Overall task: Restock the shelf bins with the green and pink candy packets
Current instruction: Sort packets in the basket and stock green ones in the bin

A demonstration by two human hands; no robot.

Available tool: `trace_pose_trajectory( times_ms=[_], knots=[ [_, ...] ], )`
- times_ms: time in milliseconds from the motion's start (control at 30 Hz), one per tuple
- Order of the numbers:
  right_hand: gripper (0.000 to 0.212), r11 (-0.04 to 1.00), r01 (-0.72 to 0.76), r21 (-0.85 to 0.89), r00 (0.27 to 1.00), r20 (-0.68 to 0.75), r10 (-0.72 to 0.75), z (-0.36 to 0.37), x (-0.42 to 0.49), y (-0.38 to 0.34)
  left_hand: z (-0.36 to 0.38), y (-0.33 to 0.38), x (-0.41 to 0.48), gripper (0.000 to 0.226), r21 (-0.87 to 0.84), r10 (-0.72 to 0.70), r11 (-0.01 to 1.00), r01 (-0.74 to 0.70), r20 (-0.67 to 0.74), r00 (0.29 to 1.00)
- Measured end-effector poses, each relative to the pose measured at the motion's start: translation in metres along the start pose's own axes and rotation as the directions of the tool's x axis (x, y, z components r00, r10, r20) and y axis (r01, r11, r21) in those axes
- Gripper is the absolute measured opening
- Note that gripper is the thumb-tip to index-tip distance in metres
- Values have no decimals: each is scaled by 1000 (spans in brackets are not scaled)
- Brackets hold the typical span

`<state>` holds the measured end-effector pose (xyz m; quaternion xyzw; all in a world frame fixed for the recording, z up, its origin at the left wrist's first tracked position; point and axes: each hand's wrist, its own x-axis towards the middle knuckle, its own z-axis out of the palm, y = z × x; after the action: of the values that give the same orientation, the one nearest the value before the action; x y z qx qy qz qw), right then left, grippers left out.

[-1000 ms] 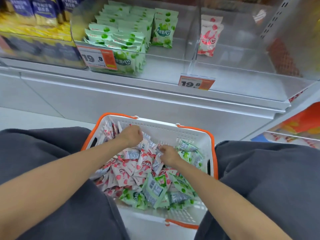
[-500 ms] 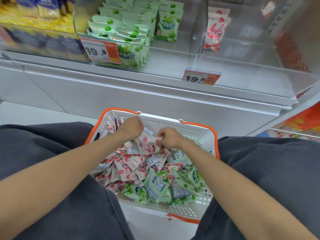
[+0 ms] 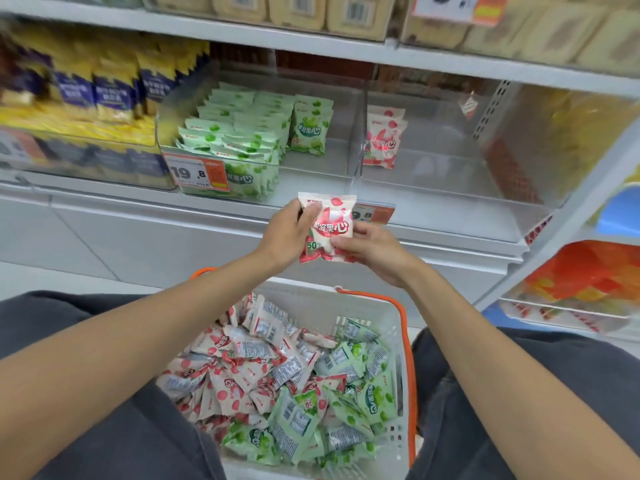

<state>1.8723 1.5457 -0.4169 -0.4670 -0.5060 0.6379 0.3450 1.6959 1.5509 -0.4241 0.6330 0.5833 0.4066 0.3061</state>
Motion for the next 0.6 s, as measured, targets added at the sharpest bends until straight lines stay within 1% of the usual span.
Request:
trace_pose_trajectory(
  times_ms=[67, 100, 200, 267, 367, 400, 433, 500, 600],
  knots=[
    [31, 999, 54, -9, 998, -29, -54, -6, -1, -16, 0, 19, 12, 41, 33, 67, 997, -65, -65, 996],
    [29, 996, 83, -36, 995, -50, -85, -10, 0, -24, 0, 28, 20, 43, 19, 100, 995, -99, -84, 991],
    [23, 979, 164, -124, 971, -154, -183, -29, 4, -52, 1, 55, 46, 52, -42, 136, 989, -139, -71, 988],
    [17, 966, 218, -137, 932, -264, -248, -48, 9, -70, 5, 73, 65, 44, -57, 144, 987, -147, -52, 988],
    [18, 957, 250, -146, 834, -469, -289, -82, 23, -90, 15, 91, 97, 39, 87, 165, 984, -157, -99, 981],
    [19, 959, 237, -157, 808, -515, -285, -93, 32, -95, 20, 93, 107, 39, 138, 159, 980, -142, -116, 980],
    [20, 963, 195, -185, 791, -551, -266, -103, 43, -97, 24, 92, 116, 39, 173, 149, 977, -126, -126, 981],
    [23, 967, 57, -247, 784, -588, -196, -119, 72, -97, 34, 86, 130, 40, 223, 132, 969, -103, -121, 984],
    [28, 916, -121, -382, 838, -535, -113, -129, 121, -89, 42, 72, 138, 40, 268, 129, 958, -98, -97, 987]
  ],
)
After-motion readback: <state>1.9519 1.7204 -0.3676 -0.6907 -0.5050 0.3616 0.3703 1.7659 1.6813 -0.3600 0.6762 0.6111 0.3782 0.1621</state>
